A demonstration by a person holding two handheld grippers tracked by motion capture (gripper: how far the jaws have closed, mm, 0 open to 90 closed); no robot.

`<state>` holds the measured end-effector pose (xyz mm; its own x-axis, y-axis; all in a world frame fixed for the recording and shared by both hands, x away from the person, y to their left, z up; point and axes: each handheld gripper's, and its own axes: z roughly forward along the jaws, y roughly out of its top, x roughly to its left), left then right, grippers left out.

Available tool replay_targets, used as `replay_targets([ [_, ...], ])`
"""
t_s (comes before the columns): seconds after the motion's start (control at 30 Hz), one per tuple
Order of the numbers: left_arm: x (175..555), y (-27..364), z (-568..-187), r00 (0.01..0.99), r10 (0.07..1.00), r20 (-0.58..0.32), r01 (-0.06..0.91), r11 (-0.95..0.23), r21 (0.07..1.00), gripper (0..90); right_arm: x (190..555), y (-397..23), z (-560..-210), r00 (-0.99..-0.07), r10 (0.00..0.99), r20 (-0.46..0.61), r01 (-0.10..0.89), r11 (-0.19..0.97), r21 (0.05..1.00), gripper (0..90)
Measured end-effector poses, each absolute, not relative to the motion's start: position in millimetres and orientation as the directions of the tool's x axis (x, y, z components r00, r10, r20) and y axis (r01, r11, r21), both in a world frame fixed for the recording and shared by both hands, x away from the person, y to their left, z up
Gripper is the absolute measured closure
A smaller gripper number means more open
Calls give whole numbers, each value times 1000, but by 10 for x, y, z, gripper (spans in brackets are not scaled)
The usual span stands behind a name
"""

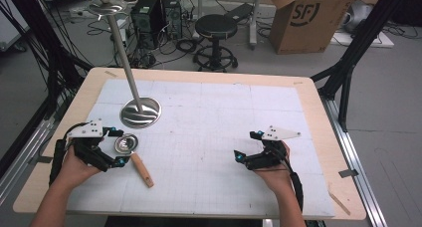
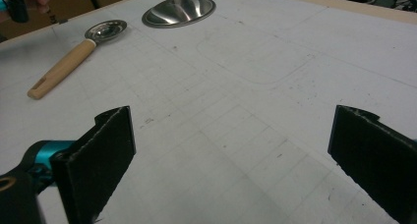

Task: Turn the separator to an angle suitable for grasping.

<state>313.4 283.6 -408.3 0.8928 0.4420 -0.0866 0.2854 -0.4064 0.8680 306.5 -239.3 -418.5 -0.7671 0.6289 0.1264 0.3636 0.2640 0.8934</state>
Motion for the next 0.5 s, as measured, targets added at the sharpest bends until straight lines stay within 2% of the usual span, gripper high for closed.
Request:
replay_targets([
  [0.37,3083,2801,-4081,906,417,-74,269,-431,862,17,3067,-2366,-4202,-770,626,124,370,280,886,25],
  [0.43,3060,2816,-4074,920,386,-75,256,-444,859,88,3078,-2365,-4207,-767,630,125,373,279,885,25],
  [0.5,3044,2840,-4073,938,337,-80,238,-461,855,292,3097,-2364,-4220,-763,634,125,378,280,882,25],
])
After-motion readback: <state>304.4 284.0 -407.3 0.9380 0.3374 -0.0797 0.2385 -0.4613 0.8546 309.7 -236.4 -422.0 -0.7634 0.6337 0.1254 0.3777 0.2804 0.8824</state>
